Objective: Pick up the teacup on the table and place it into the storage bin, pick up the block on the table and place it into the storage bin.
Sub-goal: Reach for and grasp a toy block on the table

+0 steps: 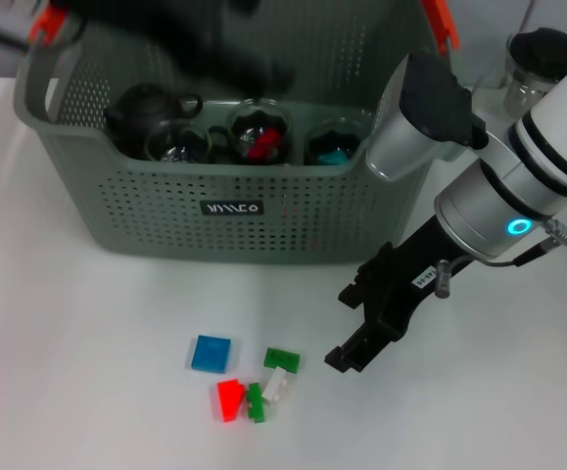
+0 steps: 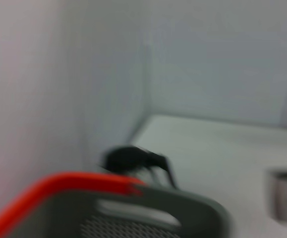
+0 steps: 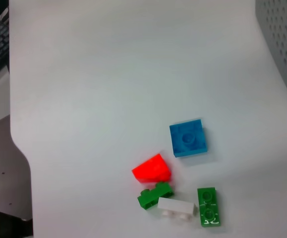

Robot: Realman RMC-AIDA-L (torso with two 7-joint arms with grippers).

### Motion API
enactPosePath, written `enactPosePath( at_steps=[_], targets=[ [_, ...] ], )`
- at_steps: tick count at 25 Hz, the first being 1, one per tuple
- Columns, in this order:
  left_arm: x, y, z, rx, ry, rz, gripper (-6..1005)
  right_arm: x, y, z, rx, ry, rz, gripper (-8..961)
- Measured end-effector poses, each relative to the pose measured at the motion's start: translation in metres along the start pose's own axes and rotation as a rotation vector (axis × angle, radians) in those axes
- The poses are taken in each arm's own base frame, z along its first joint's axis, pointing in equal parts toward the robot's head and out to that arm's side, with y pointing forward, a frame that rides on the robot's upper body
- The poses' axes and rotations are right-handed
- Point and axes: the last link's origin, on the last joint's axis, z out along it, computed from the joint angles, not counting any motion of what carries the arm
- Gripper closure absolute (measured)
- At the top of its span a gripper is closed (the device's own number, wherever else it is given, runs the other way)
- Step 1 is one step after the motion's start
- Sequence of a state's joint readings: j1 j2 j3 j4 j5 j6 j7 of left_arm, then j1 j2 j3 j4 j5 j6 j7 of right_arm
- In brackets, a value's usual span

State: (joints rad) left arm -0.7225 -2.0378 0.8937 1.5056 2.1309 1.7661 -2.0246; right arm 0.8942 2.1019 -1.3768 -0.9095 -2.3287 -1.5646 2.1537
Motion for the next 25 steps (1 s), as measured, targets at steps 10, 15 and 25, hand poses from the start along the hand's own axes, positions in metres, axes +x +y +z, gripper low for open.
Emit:
enactPosePath(
  at_steps=[10,15,25],
  targets=[
    [-0.051,0.066,-0.003,-0.115,-0.187,0.09,48,-0.002,-0.003,0.0,0.017,-0.014,0.01,8],
    [-0.082,0.079,0.011,-0.139,-0.369,0.106,50,-0.003,-0.003,0.002,0.015,-0.02,0.016,8],
    [-0.113,0.075,0.063,-0.196,-0.612,0.245,54,-0.004,-0.002,0.005,0.001,-0.029,0.034,9]
  ],
)
